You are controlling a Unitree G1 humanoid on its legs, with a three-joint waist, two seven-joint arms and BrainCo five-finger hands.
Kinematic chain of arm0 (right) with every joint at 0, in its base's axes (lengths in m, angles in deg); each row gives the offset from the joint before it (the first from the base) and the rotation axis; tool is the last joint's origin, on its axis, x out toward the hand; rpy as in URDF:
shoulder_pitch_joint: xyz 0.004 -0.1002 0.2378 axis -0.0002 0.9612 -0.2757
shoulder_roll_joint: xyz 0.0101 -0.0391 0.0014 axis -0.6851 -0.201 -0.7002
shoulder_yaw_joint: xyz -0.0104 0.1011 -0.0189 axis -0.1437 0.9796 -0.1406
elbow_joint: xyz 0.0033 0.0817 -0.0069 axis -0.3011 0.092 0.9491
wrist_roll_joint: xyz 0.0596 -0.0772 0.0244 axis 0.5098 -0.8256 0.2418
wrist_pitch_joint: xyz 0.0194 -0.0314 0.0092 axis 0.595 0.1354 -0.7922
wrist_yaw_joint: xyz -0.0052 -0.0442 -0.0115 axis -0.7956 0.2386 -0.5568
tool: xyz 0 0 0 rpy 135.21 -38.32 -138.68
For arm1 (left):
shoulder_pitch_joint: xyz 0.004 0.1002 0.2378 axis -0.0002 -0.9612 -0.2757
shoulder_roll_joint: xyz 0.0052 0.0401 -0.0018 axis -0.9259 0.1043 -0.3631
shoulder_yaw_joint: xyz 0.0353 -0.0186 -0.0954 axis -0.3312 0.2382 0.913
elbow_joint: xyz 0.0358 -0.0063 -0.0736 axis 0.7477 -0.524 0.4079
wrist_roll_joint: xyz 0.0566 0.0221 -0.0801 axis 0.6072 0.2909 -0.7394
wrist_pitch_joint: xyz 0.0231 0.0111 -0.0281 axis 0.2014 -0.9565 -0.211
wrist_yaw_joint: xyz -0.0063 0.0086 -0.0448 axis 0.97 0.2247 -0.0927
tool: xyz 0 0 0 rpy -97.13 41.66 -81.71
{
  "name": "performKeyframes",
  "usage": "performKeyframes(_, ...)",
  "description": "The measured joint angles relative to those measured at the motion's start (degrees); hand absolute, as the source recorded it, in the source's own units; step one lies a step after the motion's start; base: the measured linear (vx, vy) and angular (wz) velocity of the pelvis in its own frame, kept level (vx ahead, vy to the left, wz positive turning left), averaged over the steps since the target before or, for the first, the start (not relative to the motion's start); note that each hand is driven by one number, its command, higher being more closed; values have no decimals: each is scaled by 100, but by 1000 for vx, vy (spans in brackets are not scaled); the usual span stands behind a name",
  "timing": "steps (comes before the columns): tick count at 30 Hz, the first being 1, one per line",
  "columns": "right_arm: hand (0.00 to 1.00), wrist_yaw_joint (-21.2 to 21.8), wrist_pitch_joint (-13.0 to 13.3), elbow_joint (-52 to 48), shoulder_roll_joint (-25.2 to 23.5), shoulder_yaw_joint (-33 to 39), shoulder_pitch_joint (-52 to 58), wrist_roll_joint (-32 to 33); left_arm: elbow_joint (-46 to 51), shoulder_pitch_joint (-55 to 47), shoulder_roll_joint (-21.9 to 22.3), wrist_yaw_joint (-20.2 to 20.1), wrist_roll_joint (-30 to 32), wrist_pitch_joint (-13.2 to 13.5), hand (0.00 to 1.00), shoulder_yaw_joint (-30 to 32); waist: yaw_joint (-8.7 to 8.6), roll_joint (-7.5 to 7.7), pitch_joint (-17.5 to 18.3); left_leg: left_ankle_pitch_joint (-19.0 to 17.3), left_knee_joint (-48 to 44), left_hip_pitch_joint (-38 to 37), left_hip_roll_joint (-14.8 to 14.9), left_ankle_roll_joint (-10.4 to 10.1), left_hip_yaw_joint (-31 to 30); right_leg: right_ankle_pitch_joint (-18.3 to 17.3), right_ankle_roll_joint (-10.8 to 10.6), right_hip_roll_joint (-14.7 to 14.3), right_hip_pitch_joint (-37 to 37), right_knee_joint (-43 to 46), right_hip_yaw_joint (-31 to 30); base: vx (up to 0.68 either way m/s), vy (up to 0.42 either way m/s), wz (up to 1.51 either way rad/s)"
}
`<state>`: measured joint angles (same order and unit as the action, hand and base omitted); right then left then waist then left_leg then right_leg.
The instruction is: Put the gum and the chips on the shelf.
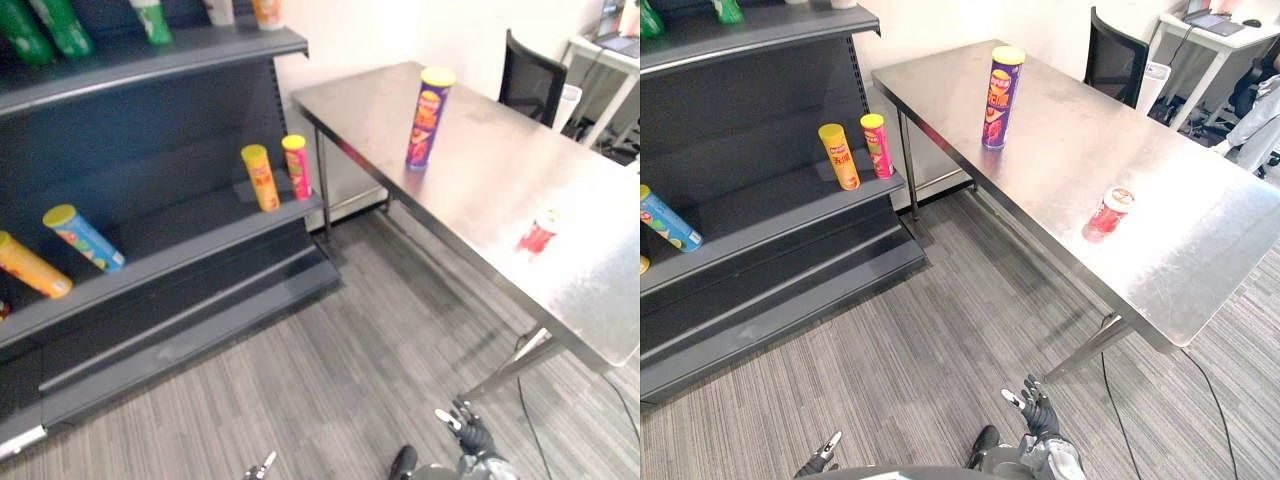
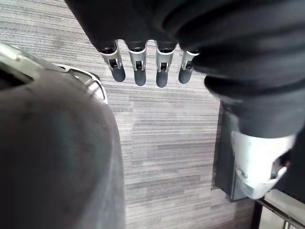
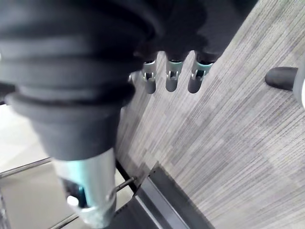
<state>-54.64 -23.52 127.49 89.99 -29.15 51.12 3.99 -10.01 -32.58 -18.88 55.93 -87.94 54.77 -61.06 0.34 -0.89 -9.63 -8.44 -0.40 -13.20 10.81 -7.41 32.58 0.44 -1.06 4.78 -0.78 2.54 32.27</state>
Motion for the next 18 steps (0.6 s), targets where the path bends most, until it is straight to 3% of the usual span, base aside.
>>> performKeyframes(4, 0, -106, -6, -5, 9, 24, -5, 79, -6, 35, -30, 32, 4, -40, 0, -71, -15, -9, 2, 8, -138, 8, -13, -15, 157, -29, 38, 51, -145, 191, -152, 89, 80, -24)
performKeyframes(7, 0, -320, -52, 9, 10, 46, 39, 76, -7, 112, -89, 59, -4, -28, 0, -103, -51, 67, 8, 20, -1102, 252, 71, -32, 290, -211, 36, 225, -300, 485, -430, 30, -13, -49)
performKeyframes(9, 0, -466, -82, 44, 31, 100, 118, 72, 6, 155, -90, 75, -21, 8, 0, -90, -122, 50, 2, 21, -2307, 602, 423, -31, 264, -314, 89, 227, -242, 478, -592, 54, -50, -46)
performKeyframes(10, 0, -532, -88, 32, 68, 162, 208, 70, 8, 162, -35, 51, -48, 50, 0, -52, -181, -74, -11, 65, -3303, 873, 823, 22, 198, -415, 143, 80, -174, 488, -736, 90, -53, -81)
performKeyframes(11, 0, -621, -85, -46, 86, 265, 266, 76, 73, 155, 68, 54, -101, 181, 0, 124, -173, -186, -3, 368, -4200, 1180, 1199, 123, -66, -536, 189, -131, -150, 559, -962, 114, -54, -95)
performKeyframes(12, 0, -673, -86, -80, 97, 268, 291, 73, 133, 143, 87, 40, -123, 245, 0, 214, -162, -203, -15, 688, -4598, 1353, 1321, 166, -252, -568, 213, -196, -89, 564, -1098, 189, -5, -118)
performKeyframes(13, 0, -712, -90, -203, 85, 285, 360, 37, 197, 115, 100, 10, -127, 310, 0, 293, -123, -116, -32, 1149, -5156, 1636, 1373, 244, -675, -633, 272, -230, -5, 551, -1407, 195, 18, -105)
performKeyframes(16, 0, -810, -100, -254, 103, 657, 374, 18, 318, 167, 243, -76, -125, 377, 0, 345, -107, -91, -45, -153, -4954, 1942, 886, 288, -1009, -671, 331, -197, 119, 523, -2183, 245, 20, -125)
performKeyframes(18, 0, -824, -98, -254, 102, 745, 370, 16, 345, 160, 290, -154, -130, 382, 0, 350, -81, -92, -44, -305, -4160, 2090, 602, 283, -1140, -680, 315, -176, 211, 440, -2566, 196, 61, -121)
